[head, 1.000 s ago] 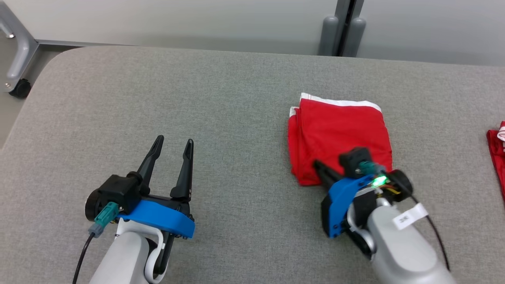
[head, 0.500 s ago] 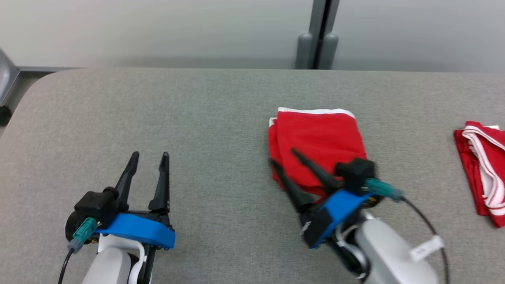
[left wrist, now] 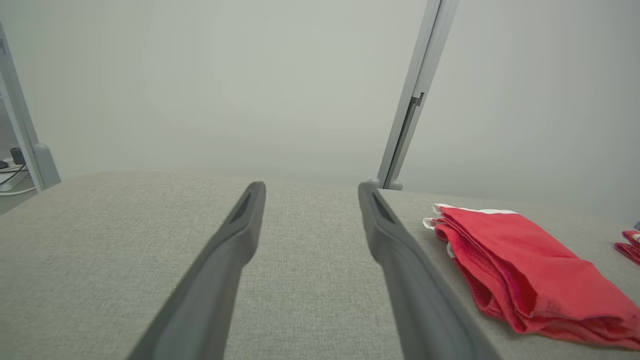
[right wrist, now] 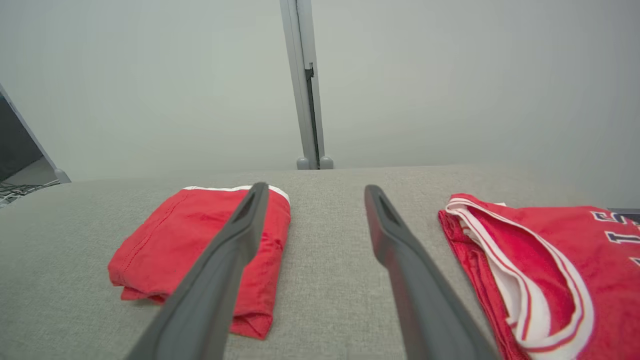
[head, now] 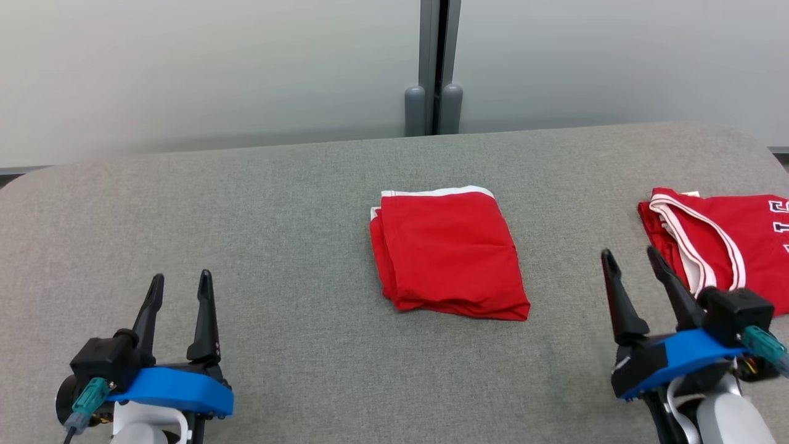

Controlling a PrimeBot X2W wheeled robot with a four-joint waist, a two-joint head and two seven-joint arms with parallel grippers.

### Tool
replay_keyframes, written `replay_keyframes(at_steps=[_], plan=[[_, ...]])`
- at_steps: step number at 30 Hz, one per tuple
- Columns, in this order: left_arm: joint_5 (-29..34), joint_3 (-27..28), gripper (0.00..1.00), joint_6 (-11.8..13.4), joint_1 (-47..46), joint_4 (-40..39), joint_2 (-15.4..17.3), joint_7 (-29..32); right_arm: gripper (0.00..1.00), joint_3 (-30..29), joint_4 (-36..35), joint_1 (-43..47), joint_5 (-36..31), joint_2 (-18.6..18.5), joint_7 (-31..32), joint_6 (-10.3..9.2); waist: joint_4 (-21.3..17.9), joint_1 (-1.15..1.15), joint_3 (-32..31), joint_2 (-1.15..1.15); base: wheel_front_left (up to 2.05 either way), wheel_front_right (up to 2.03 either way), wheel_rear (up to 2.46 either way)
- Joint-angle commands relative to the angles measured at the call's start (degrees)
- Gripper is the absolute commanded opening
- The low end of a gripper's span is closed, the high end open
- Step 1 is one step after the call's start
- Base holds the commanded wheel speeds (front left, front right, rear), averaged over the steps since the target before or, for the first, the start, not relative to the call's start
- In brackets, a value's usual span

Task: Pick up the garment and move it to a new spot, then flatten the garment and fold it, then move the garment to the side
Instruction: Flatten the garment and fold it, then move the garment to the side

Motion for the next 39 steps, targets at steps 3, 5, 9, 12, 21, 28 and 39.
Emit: replay_keyframes(at_steps=[3,5,9,12,21,28,39], plan=[[0.67,0.64,1.00,-0.04,1.17,0.20,-0.26,-0.25,1.00,-2.20,-0.68,3.15,-1.30,0.67,0.79,0.01,0.05,0.00,-0.84,0.00,0.00,0.00,0.00],[0.89,0.92,1.00,-0.13,1.78,0.63,-0.36,-0.25,1.00,-2.74,-0.70,4.26,-1.54,0.79,0.96,0.01,0.08,0.00,-1.36,0.00,0.00,0.00,0.00],[1.25,1.33,1.00,-0.27,2.52,1.45,-0.43,-0.25,1.00,-2.98,-0.34,5.77,-1.88,1.21,1.16,0.01,0.09,0.00,-2.15,0.00,0.00,0.00,0.00],[1.31,1.53,1.00,-0.33,2.95,2.10,-0.53,-0.25,1.00,-3.07,-0.19,6.38,-1.82,1.43,1.23,0.01,0.22,0.00,-2.79,0.00,0.00,0.00,0.00],[1.82,2.12,1.00,-0.54,3.68,2.90,-0.97,-0.25,1.00,-3.08,-0.36,7.12,-1.43,1.79,2.00,0.01,0.98,0.00,-4.04,0.00,0.00,0.00,0.00],[2.33,2.15,1.00,-0.68,3.90,3.09,-1.18,-0.25,1.00,-2.96,-0.68,7.44,-1.02,1.91,2.61,0.01,1.35,0.00,-4.17,0.00,0.00,0.00,0.00],[2.84,2.45,1.00,-0.94,2.15,2.24,-1.26,-0.25,1.00,-1.80,1.28,2.00,0.42,1.95,7.74,0.01,1.64,0.00,-1.52,0.00,0.00,0.00,0.00]])
